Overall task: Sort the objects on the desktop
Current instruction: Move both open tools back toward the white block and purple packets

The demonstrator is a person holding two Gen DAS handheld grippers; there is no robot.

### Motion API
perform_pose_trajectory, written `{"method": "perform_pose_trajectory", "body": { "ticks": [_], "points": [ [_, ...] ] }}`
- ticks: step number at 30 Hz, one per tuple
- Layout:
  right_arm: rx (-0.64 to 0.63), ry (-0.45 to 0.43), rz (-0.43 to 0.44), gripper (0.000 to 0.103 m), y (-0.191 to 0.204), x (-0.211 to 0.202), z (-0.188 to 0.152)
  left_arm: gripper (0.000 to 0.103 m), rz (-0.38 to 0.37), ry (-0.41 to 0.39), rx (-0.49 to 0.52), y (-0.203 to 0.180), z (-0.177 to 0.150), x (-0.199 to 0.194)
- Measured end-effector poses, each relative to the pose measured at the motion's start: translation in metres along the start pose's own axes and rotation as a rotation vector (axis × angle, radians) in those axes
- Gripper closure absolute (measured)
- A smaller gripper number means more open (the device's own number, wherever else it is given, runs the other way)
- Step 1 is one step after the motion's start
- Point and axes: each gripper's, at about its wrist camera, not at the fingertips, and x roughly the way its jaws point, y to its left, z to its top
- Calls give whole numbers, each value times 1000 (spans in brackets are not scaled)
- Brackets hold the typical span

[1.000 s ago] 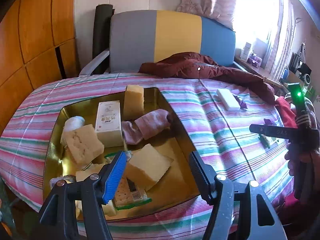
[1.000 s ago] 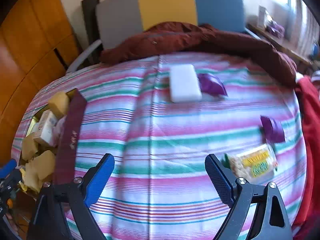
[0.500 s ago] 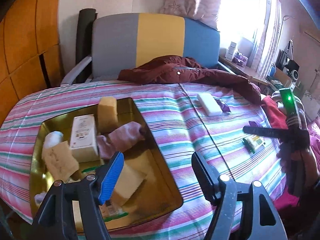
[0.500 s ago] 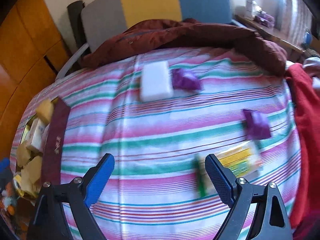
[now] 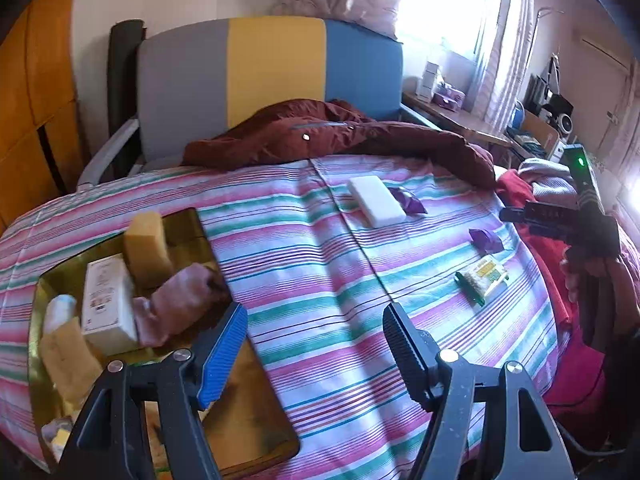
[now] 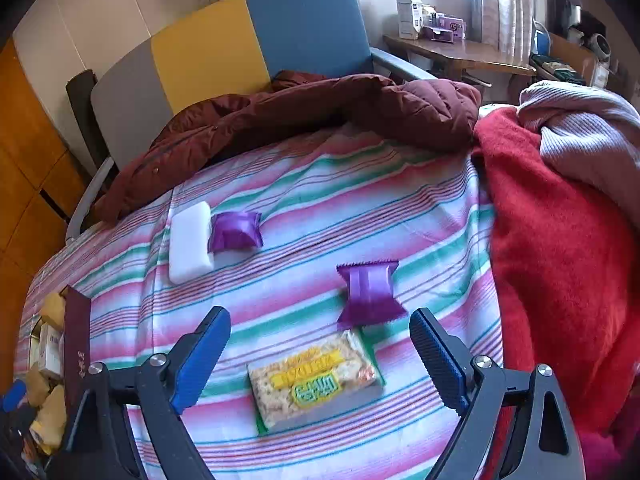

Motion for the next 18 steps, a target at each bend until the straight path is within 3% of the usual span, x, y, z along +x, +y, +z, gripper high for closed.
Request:
{"method": "perform_pose_trajectory", "body": {
  "ticks": [9, 18],
  "points": [
    [-133, 42, 30, 27, 42, 42, 17, 32, -21, 68, 31, -17, 6, 32],
    [-90, 104, 89, 29, 66, 108, 56, 32, -38, 106, 17, -21, 19, 59]
  ]
}}
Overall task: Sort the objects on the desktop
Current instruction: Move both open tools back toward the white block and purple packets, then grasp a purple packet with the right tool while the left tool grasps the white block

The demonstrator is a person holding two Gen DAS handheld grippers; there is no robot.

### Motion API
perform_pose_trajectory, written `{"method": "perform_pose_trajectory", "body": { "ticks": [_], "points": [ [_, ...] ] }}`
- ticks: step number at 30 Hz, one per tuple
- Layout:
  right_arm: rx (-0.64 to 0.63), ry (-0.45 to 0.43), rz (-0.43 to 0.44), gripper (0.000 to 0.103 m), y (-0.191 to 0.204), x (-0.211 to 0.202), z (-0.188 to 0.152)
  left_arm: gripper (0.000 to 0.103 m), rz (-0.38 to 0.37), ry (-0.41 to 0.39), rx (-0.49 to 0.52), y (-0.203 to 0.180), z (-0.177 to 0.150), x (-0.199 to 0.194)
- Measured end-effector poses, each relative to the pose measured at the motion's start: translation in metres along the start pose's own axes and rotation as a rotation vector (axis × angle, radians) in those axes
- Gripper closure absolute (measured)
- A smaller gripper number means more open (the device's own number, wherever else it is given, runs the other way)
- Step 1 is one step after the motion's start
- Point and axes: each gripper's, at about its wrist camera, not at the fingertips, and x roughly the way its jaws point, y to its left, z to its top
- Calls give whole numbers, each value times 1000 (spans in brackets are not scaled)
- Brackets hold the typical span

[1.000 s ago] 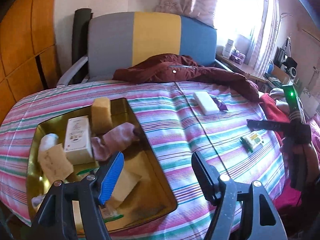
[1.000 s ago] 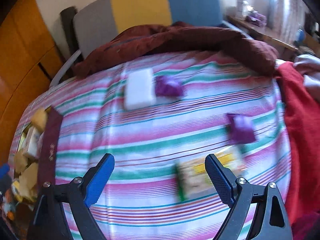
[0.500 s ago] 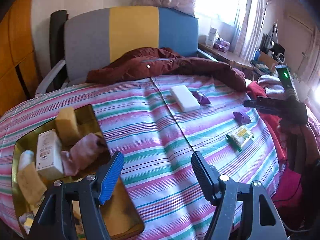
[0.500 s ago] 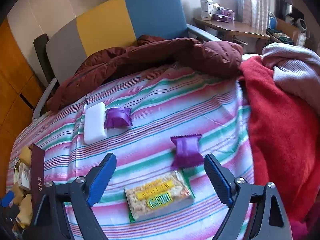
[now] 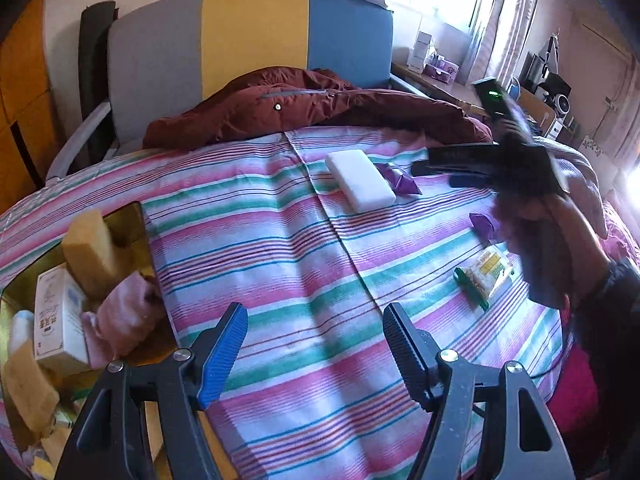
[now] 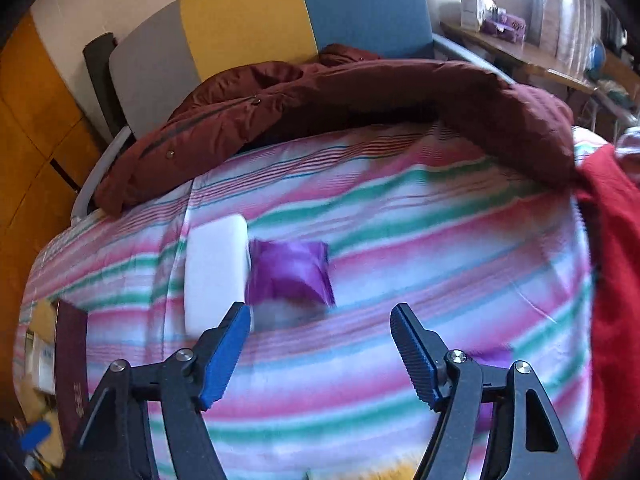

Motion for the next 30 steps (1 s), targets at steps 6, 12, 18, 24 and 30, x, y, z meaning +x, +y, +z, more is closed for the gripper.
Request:
{"method": "perform_pose_trajectory", "body": {
  "ticks": [6, 12, 18, 24, 30],
  "points": [
    [-15, 74, -7, 29, 10, 46, 18, 32, -8, 12, -2, -2, 10, 14],
    [-71, 69, -51, 53, 10, 55, 17, 32, -14, 25, 8, -7, 20, 27],
    [-126, 85, -40, 56, -4, 42, 1, 32, -33, 45, 15, -21, 36, 47],
    [-133, 75, -3, 56, -20, 35, -8, 32, -51, 92, -10, -32, 58, 79],
    [-153, 92, 15, 56, -24, 36, -3, 27, -57, 90, -50, -38, 91, 111]
  ]
}}
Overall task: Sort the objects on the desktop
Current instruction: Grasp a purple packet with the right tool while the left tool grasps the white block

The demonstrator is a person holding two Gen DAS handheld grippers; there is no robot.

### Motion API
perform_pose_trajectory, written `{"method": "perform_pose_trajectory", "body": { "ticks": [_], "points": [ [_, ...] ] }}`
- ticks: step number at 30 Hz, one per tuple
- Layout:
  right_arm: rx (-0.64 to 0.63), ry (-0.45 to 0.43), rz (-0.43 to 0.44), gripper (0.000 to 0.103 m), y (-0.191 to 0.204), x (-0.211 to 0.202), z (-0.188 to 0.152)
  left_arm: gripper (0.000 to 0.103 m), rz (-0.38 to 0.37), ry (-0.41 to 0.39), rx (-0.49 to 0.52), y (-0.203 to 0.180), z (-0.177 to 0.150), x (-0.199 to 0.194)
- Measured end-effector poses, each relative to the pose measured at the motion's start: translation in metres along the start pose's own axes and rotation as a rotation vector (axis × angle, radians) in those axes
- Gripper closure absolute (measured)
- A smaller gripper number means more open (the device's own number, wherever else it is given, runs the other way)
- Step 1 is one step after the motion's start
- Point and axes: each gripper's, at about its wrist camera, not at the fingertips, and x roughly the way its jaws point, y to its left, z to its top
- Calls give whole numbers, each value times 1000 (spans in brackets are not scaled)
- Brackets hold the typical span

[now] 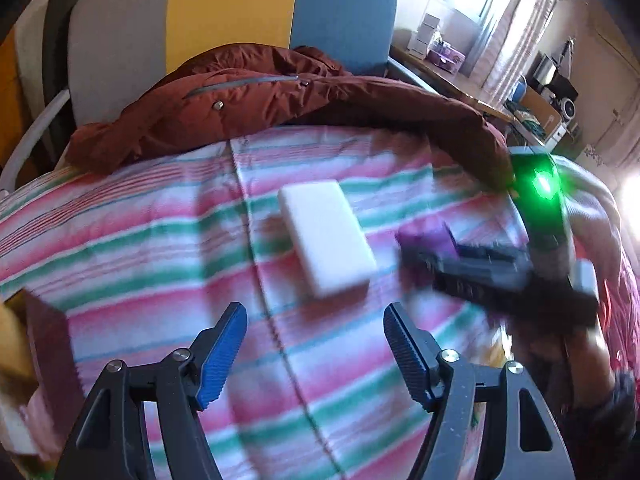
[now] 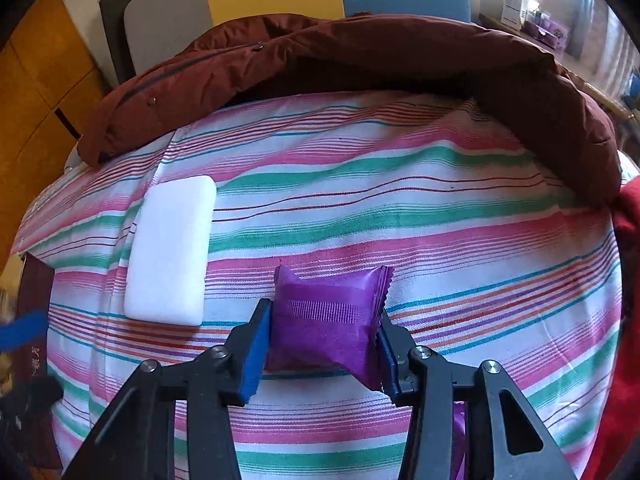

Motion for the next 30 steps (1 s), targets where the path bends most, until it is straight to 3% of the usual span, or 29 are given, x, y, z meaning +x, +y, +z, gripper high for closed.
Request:
{"method": "perform_pose_trajectory", "body": {
  "ticks": [1, 10, 15, 21, 30],
  "points": [
    [-1, 5, 7, 56, -1, -1, -1, 19, 7, 5, -3, -1, 5, 5],
    [-7, 26, 48, 55, -8, -5, -2, 19, -1, 30, -81, -4, 44, 49],
    [0, 27, 57, 55, -11, -6, -4, 19, 29, 47, -50, -13, 58, 67],
    [-16, 27, 44, 54, -7, -4, -4, 20, 109, 117, -1, -14, 55, 99],
    [-36, 24, 23, 53, -4, -3, -3, 19, 158, 97, 52, -18, 47, 100]
  ]
}}
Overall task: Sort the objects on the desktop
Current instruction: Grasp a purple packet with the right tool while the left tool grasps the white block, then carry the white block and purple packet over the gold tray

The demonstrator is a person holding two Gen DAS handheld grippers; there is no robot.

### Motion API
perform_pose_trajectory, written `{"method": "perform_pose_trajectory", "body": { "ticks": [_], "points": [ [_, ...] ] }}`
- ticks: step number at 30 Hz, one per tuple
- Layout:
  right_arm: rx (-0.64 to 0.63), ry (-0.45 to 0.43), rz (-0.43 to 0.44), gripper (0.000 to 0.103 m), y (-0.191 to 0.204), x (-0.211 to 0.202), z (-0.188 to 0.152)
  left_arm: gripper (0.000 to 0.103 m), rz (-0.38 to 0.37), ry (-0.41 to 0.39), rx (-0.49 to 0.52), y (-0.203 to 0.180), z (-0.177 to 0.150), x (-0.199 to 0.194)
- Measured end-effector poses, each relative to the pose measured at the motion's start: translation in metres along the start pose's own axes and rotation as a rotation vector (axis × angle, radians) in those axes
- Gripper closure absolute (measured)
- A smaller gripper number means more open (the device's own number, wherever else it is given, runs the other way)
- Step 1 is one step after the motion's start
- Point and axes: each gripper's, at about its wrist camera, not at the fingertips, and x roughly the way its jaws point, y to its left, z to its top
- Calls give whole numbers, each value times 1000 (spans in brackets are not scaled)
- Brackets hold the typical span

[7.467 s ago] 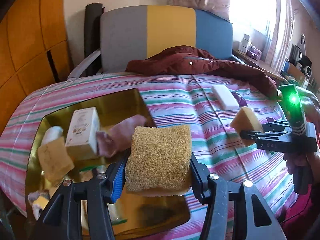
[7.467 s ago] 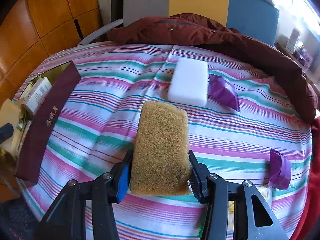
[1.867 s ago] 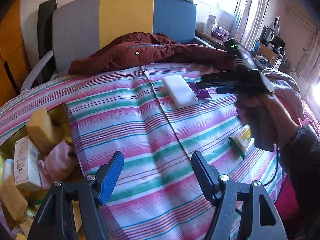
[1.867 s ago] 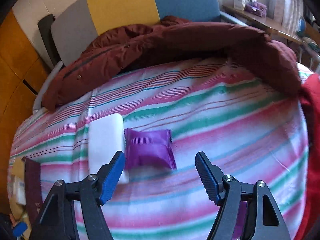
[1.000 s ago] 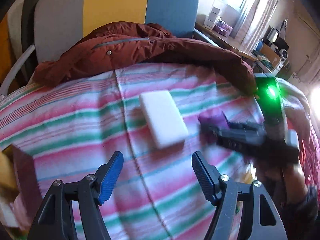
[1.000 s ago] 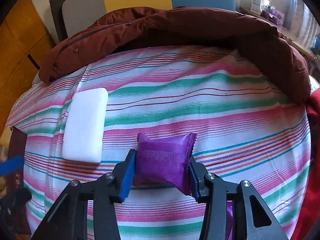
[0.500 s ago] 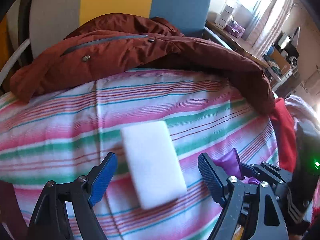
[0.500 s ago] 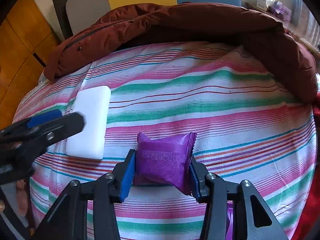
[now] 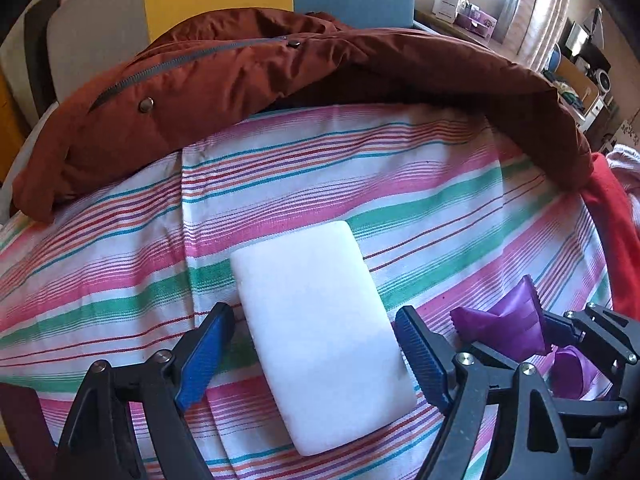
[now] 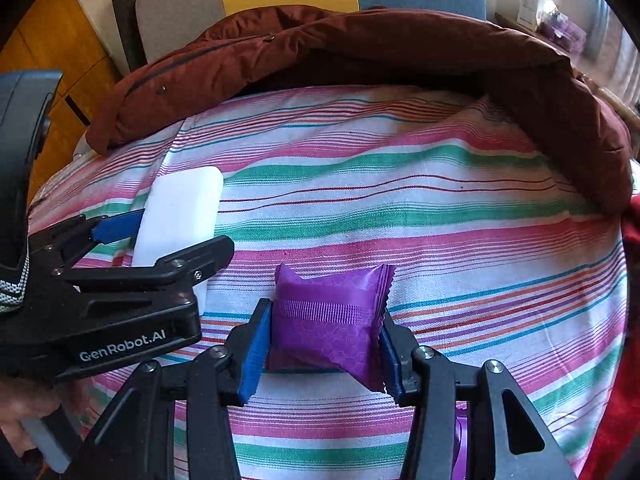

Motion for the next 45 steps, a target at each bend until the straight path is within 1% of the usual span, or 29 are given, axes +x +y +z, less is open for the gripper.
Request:
{"method": "perform_pose_trajectory", "body": {
  "ticks": [2, 3, 6, 7, 10, 13, 16, 19, 21, 25, 27, 31, 32, 38, 45],
  "points": [
    [-1, 0, -3, 53, 5, 6, 4, 21, 6, -4, 6, 0, -1, -1],
    [-4, 0, -5, 53, 6, 7, 4, 26, 23, -7, 5, 1, -2, -2],
    [-11, -1, -10, 53, 6, 7, 4, 36, 45, -15, -11, 5, -4, -6],
    [-12, -2, -10, 53, 4, 5, 3, 39, 42, -19, -20, 7, -5, -7],
    [-12, -3, -11, 53, 4, 5, 3, 40, 46, -36, -35, 13, -10, -11],
    [-22, -5, -18, 53, 5, 4, 2, 41, 67, -56, -11, 13, -19, -15],
    [-27, -7, -25, 53, 8, 6, 3, 42, 60, -71, -17, 11, -30, -19],
    [-37, -10, -18, 53, 10, 4, 2, 42, 55, -84, -35, 15, -46, -26],
    [-47, -11, -10, 53, 13, 5, 3, 42, 38, -85, -63, 21, -56, -30],
    [-76, -9, 19, 53, 19, 5, 2, 42, 31, -99, -100, 29, -74, -43],
    [-85, -11, 14, 53, 22, 5, 1, 42, 33, -110, -114, 34, -85, -53],
    [-100, -17, 16, 53, 29, 5, -1, 42, 41, -141, -125, 38, -92, -71],
    [-110, -18, 16, 53, 32, 5, -1, 42, 44, -150, -125, 36, -84, -74],
    [-157, -34, 9, 55, 45, 3, -7, 42, 60, -205, -119, 46, -81, -92],
    [-179, -34, 34, 55, 54, -5, -14, 42, 52, -250, -133, 56, -100, -126]
  ]
}}
